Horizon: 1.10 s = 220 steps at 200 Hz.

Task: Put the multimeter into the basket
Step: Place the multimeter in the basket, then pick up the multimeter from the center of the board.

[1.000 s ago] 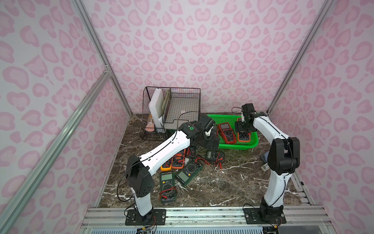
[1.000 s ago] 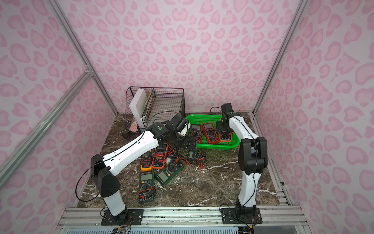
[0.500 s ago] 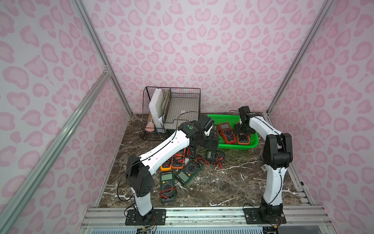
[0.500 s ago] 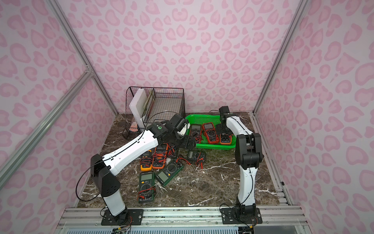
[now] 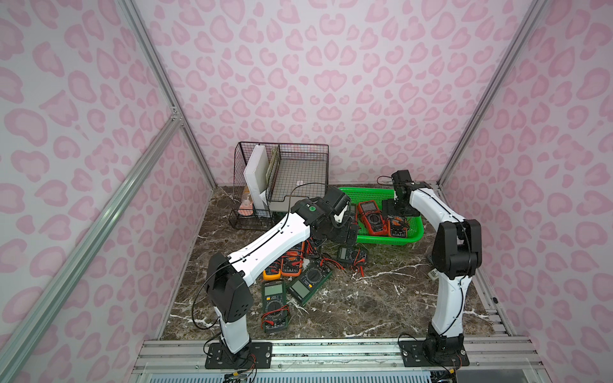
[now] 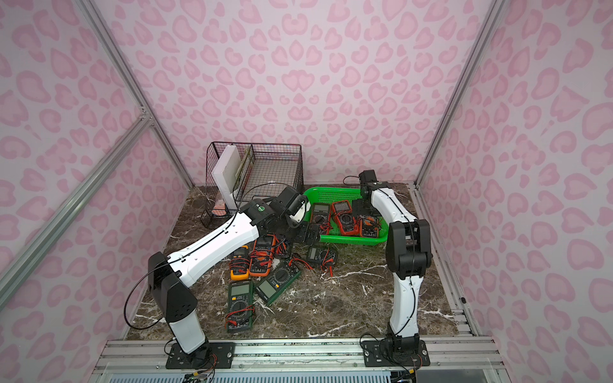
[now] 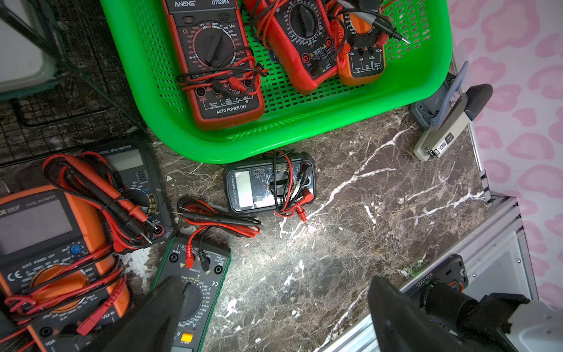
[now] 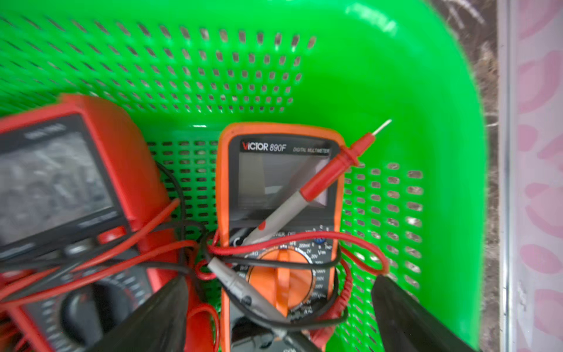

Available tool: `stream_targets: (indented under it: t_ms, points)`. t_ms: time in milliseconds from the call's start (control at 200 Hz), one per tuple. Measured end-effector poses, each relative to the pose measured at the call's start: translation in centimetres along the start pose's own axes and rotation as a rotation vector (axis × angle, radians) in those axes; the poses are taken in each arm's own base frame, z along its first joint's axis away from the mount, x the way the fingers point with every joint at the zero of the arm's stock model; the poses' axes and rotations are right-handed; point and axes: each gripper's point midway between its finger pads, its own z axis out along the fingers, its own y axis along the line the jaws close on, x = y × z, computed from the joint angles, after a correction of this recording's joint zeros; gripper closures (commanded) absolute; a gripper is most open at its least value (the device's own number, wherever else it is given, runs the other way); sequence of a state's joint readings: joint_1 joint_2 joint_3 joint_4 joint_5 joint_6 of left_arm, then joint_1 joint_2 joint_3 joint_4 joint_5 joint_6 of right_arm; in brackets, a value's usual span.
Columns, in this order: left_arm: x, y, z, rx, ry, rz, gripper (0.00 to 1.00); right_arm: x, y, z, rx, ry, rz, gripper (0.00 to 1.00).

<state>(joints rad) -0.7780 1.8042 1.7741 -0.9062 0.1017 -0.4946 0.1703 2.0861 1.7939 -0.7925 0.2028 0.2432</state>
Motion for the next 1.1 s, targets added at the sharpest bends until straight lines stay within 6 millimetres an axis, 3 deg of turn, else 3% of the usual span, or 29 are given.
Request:
stream_targets:
  t_ms: [345, 515, 810, 1100]
  points:
    - [1.7, 1.5, -0.7, -0.049, 0.024, -0.001, 0.01, -1.4, 0.0, -5.6, -0.054, -0.091, 0.046, 0.01]
    - [3.0, 3.1, -0.9, -0.101, 0.033, 0.003, 0.01, -1.2, 1.5, -8.6, -0.091, -0.135, 0.026, 0.01]
    - [8.9, 7.7, -0.6, -0.241, 0.143, 0.013, 0.01, 2.6, 5.4, -12.0, -0.197, -0.144, -0.028, 0.01]
    - [13.4, 10.7, -0.3, -0.313, 0.204, -0.051, 0.01, 6.4, 7.8, -13.6, -0.305, -0.139, -0.034, 0.01]
